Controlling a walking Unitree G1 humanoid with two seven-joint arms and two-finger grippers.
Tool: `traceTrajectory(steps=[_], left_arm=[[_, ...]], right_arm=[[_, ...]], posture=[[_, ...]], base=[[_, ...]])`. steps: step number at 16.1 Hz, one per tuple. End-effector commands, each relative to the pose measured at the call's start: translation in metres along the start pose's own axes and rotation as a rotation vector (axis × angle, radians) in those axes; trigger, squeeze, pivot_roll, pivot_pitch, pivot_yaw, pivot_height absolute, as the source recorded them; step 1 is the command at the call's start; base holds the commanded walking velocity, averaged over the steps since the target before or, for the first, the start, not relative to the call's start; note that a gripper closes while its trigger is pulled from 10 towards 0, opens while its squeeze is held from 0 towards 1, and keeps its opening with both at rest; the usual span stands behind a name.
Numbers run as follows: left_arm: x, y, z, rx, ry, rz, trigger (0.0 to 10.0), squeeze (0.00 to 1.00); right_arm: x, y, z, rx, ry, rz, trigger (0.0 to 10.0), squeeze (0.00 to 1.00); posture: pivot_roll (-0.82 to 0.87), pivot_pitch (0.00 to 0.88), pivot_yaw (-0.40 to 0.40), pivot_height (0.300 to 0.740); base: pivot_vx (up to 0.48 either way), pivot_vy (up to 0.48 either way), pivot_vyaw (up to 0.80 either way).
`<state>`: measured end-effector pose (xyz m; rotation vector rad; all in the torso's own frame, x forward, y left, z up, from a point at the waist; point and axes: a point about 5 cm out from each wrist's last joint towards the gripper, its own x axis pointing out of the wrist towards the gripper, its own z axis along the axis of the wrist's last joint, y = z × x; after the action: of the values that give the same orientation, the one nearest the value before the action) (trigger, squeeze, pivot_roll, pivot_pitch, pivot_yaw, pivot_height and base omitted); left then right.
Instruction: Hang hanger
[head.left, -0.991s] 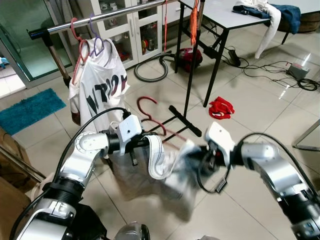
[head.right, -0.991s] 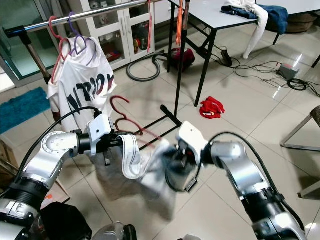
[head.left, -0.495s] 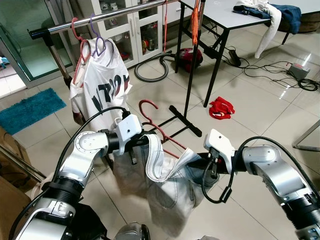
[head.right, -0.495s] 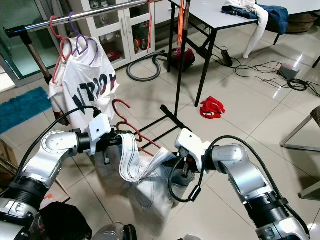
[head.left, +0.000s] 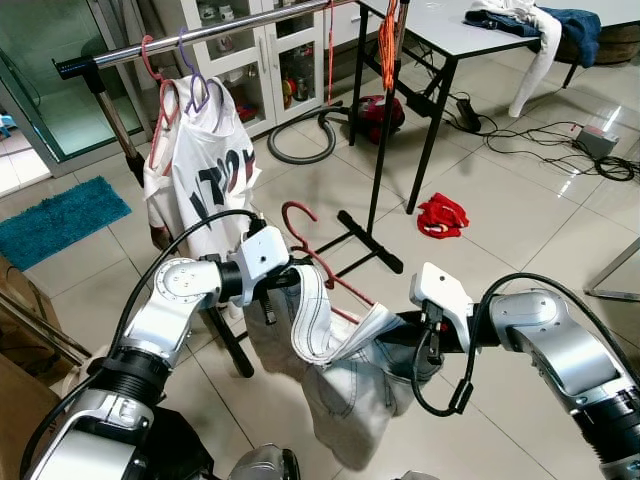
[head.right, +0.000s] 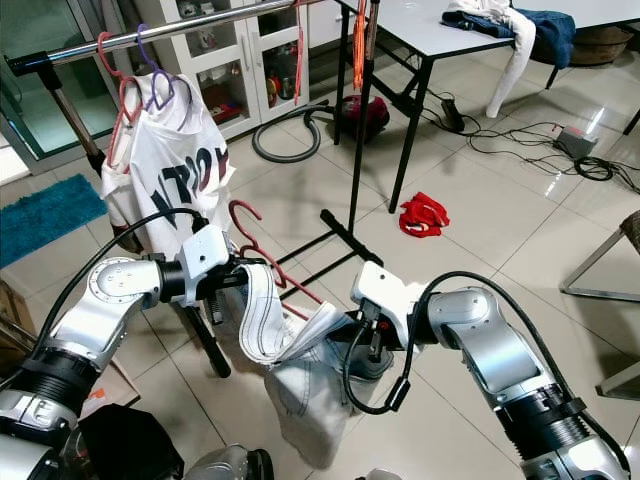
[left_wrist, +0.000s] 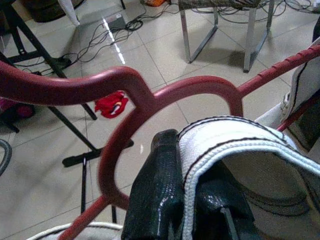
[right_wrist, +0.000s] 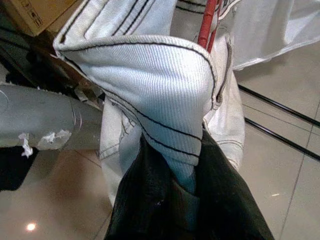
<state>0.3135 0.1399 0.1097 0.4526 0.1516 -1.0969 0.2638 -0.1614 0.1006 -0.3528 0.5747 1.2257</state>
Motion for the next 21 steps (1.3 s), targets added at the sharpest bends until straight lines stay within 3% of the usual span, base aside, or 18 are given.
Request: traceTrajectory(steps=[1, 4, 8, 13, 18, 21], left_arm=[[-0.002, 0.009, 0.007, 0.047, -0.003, 0.026, 10.0, 0.0], [-0.01, 0.023, 0.007, 0.088, 0.031, 0.108, 10.0, 0.0], [-0.017, 0.035, 0.008, 0.096, 0.031, 0.181, 10.0, 0.0], [-0.001, 0.026, 0.041, 0.102, -0.15, 0.116, 10.0, 0.0], [0.0, 0.017, 0.045, 0.103, -0.17, 0.068, 10.0, 0.0], [-0.004, 0.022, 0.039, 0.097, -0.133, 0.096, 10.0, 0.0]], right_arm=[[0.0, 0.001, 0.006, -0.075, 0.008, 0.014, 10.0, 0.0], [-0.008, -0.002, -0.002, -0.114, 0.103, 0.006, 10.0, 0.0], [-0.028, -0.004, 0.0, -0.131, 0.134, 0.046, 10.0, 0.0], [-0.011, -0.006, -0.012, -0.077, 0.159, 0.048, 10.0, 0.0], [-0.003, -0.019, -0.013, -0.072, 0.157, -0.047, 10.0, 0.0], [-0.008, -0.013, -0.013, -0.09, 0.162, -0.002, 10.0, 0.0]], posture=[[-0.11, 0.0, 0.071, 0.74], [-0.1, 0.0, 0.075, 0.74], [-0.1, 0.0, 0.075, 0.74], [-0.11, 0.0, 0.072, 0.74], [-0.1, 0.0, 0.07, 0.74], [-0.1, 0.0, 0.069, 0.74]], base=[[0.0, 0.0, 0.0], [0.0, 0.0, 0.0], [0.0, 0.0, 0.0], [0.0, 0.0, 0.0], [0.0, 0.0, 0.0], [0.0, 0.0, 0.0]])
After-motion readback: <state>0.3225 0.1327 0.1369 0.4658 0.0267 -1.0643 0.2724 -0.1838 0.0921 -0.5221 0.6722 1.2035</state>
